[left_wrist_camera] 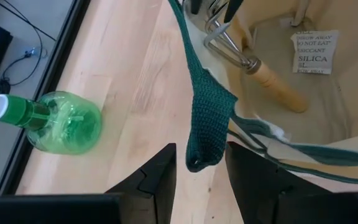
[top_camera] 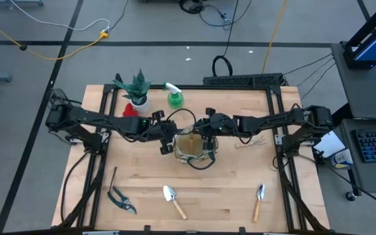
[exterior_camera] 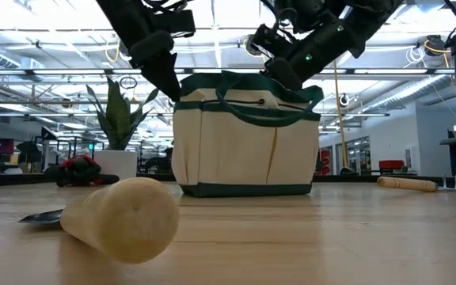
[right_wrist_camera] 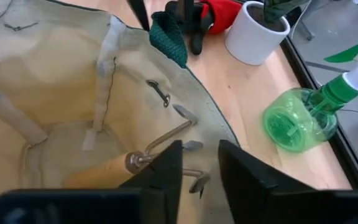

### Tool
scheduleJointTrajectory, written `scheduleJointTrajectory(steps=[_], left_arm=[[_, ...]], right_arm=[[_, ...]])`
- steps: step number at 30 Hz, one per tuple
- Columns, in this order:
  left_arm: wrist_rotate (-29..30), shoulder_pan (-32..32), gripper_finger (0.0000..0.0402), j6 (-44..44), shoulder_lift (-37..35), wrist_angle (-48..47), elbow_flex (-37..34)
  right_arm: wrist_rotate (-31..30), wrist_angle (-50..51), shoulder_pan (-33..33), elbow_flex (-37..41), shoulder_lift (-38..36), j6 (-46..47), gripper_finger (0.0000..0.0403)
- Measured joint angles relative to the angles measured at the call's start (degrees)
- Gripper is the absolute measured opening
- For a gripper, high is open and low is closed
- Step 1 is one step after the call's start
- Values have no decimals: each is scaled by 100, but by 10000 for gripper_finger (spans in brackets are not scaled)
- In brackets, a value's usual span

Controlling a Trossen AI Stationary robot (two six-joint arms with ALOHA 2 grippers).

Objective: Pick & Place Garden tools in Gardening bag
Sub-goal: Put the light brown hand rake into the gardening bag

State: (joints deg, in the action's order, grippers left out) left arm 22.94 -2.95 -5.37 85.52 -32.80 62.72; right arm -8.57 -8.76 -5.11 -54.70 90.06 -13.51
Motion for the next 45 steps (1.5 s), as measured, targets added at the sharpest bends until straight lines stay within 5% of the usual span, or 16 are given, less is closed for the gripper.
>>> scheduleJointTrajectory(steps=[6, 13, 25, 33, 45], left_arm=[[1, 8, 145, 179, 0, 1, 0], [2, 6, 145, 186, 0, 2, 0], [2, 6, 145, 162, 0, 2, 0], [4, 6, 145, 143, 0, 4, 0], [7, 6, 145, 112, 0, 157, 0]], right_arm=[[117, 1, -52, 0, 0, -117, 9], [75, 2, 6, 0, -3, 57, 4], [-1807, -23, 755, -2, -74, 289, 1], [-3612, -399, 1284, -2, -76, 868, 1], [-3792, -442, 1618, 34, 4, 1907, 0]])
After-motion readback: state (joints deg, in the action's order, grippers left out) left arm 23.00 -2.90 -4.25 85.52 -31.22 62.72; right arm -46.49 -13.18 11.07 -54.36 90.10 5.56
